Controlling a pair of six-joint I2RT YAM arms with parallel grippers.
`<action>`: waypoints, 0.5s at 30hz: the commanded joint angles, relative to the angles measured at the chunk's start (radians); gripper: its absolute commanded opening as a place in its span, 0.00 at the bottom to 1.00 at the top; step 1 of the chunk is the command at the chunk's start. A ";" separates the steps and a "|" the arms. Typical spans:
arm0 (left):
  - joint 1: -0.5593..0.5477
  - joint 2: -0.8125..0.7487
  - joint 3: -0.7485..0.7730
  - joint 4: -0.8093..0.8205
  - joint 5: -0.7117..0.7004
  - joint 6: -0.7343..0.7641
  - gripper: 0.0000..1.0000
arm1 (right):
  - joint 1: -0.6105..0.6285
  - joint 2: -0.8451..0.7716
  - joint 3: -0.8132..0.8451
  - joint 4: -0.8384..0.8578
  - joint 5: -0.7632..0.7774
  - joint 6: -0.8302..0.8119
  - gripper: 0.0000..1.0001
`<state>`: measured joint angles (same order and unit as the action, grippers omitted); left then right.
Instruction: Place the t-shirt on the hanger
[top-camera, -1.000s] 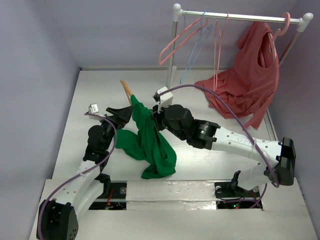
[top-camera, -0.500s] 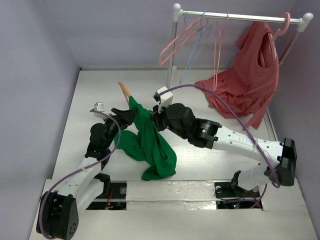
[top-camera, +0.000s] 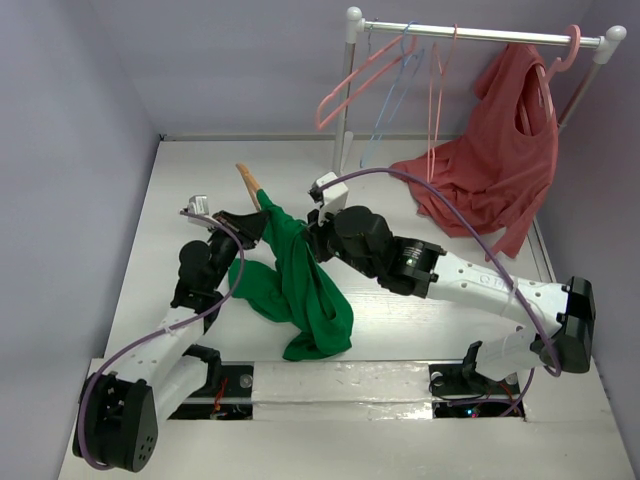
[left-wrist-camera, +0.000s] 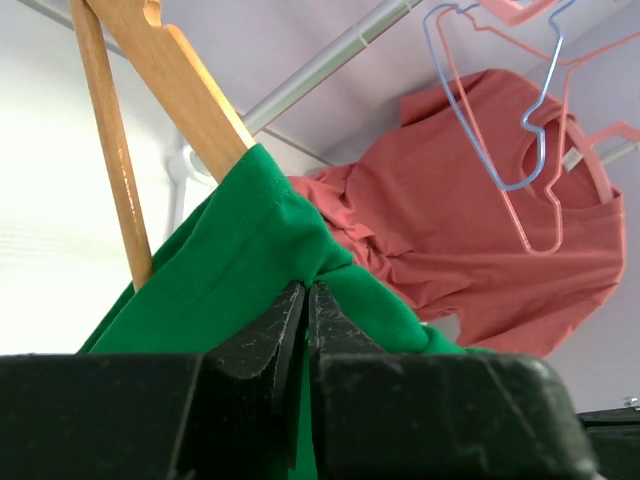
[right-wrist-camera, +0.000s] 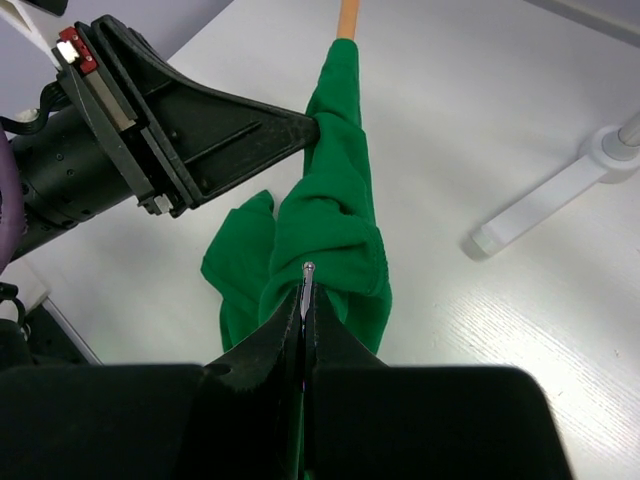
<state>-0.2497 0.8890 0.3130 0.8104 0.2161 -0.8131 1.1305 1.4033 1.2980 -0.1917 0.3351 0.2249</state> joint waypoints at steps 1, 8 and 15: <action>-0.005 -0.008 0.055 0.066 0.002 0.017 0.00 | -0.006 -0.049 0.006 0.069 -0.018 0.013 0.00; -0.005 -0.076 0.138 -0.098 -0.174 0.046 0.00 | -0.006 -0.070 -0.020 0.040 -0.016 0.016 0.00; 0.021 0.001 0.303 -0.198 -0.333 0.081 0.00 | -0.006 -0.110 -0.026 -0.055 -0.051 0.014 0.00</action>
<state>-0.2489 0.8623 0.5350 0.6167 -0.0143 -0.7620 1.1259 1.3464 1.2724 -0.2188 0.3149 0.2356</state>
